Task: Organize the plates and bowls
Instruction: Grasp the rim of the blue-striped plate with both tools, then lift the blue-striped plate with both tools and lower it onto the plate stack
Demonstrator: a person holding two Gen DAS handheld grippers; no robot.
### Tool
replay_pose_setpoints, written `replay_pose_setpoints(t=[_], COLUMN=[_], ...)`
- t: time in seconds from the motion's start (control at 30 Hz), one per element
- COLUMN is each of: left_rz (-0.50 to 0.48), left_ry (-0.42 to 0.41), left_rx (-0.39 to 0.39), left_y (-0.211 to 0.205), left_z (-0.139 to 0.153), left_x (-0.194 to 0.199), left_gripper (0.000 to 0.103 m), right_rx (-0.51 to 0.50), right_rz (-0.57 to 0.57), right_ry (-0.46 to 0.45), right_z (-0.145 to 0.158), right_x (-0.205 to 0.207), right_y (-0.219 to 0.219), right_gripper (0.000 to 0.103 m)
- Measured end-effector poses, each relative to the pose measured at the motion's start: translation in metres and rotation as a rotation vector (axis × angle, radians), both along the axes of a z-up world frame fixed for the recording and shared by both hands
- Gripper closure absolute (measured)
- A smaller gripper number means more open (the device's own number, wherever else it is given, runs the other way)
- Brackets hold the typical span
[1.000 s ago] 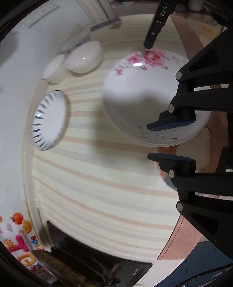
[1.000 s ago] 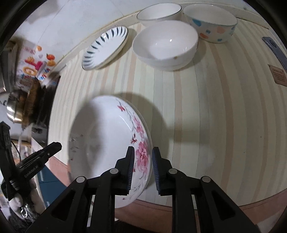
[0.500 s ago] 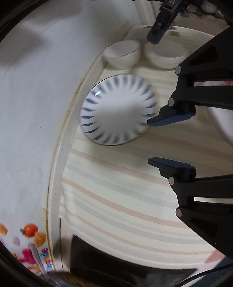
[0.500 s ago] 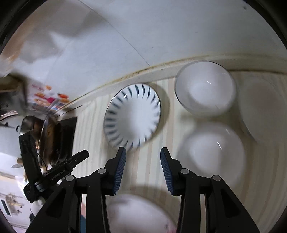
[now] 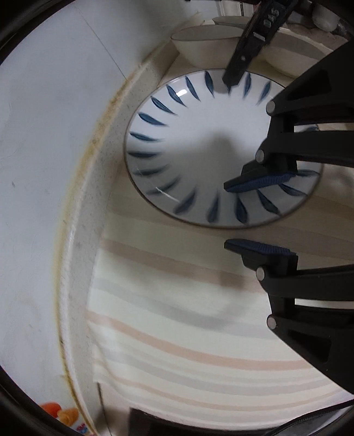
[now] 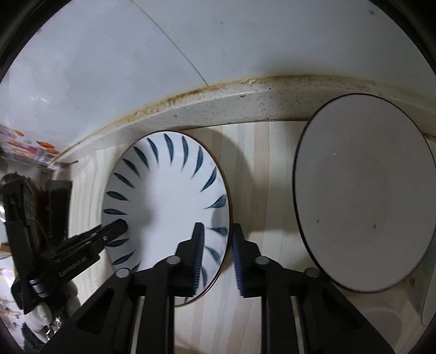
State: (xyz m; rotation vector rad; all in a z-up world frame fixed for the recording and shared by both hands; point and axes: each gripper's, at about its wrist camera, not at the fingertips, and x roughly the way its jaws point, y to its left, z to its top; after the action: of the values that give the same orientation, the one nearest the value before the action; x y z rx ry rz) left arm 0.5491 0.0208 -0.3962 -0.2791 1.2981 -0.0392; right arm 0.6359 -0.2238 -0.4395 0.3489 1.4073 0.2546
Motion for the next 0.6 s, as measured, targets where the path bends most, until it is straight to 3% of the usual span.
replay_pose_setpoints(t=[0.33, 0.6], left_rz=[0.015, 0.018], left_ry=[-0.041, -0.093], left_rx=[0.048, 0.052], left_y=[-0.007, -0.012], left_z=[0.011, 0.047], left_x=[-0.008, -0.031], left_gripper=[0.08, 0.08], right_rx=[-0.041, -0.054], right_rz=[0.043, 0.054], right_ry=[-0.082, -0.141], right_z=[0.004, 0.038], right_x=[-0.007, -0.021], right_y=[0.004, 0.0], right_gripper=[0.087, 0.087])
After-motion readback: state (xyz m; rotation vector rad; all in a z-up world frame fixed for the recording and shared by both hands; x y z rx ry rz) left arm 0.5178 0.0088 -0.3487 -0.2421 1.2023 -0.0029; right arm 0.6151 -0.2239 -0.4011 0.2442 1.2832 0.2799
